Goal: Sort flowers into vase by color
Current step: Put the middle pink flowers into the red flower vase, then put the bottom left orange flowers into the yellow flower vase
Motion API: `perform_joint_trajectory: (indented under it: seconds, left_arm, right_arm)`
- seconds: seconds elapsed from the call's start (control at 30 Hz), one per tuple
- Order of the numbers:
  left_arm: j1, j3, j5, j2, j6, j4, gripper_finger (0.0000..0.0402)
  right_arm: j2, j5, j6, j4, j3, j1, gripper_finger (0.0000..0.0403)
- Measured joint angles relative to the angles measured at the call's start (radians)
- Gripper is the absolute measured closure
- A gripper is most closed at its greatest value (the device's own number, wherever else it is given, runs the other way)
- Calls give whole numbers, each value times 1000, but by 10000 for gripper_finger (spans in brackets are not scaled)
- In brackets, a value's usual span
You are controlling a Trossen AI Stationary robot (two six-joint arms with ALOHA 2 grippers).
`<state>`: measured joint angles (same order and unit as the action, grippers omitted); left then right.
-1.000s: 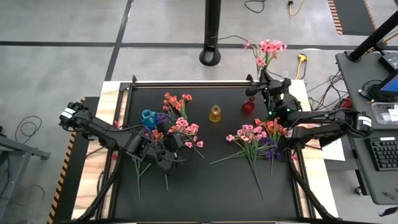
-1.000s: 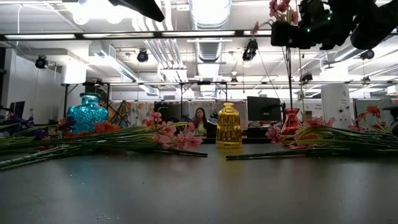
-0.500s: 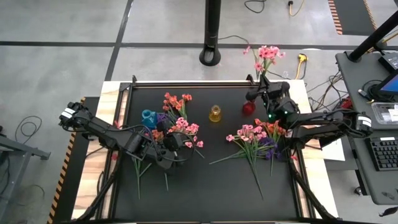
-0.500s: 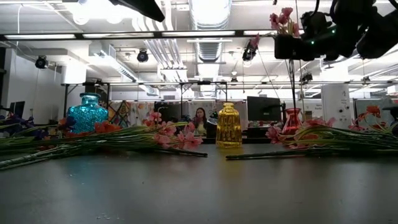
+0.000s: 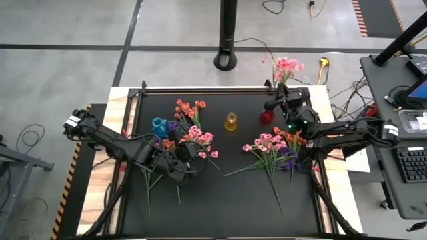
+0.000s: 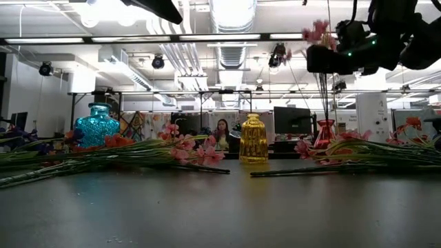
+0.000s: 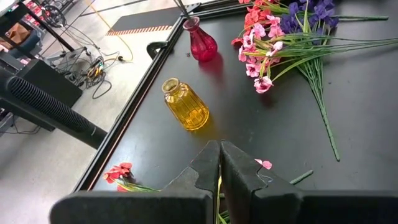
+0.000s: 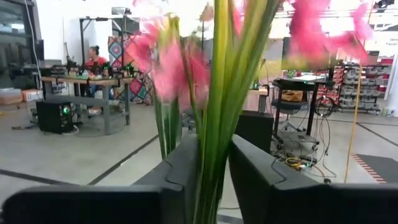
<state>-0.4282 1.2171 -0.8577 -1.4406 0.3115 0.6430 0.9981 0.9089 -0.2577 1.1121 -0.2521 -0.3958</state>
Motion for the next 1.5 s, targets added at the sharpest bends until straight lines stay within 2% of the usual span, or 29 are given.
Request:
perform_joint_trajectory:
  seconds: [0.3,0.57,0.87,0.93,1.1,1.17,1.3,1.5]
  left_arm:
    - [0,0,0,0,0,0,402]
    - [0,0,2,0,5,0,402]
    - [0,0,3,0,8,0,402]
    - [0,0,3,0,8,0,402]
    - [0,0,9,0,21,7,402]
    - [0,0,17,0,34,8,402]
    - [0,0,93,0,109,10,402]
    - [-1,-1,324,-18,379,102,402]
  right_arm:
    - [0,8,83,-144,0,3,237]
    - [-1,9,153,-258,0,53,169]
    - [-3,41,153,-292,0,113,118]
    - [-6,78,150,-313,0,139,113]
    - [-27,263,96,-349,0,230,108]
    - [-39,303,93,-350,0,275,111]
    - [-60,342,114,-352,0,369,117]
    - [-66,348,211,-354,0,525,118]
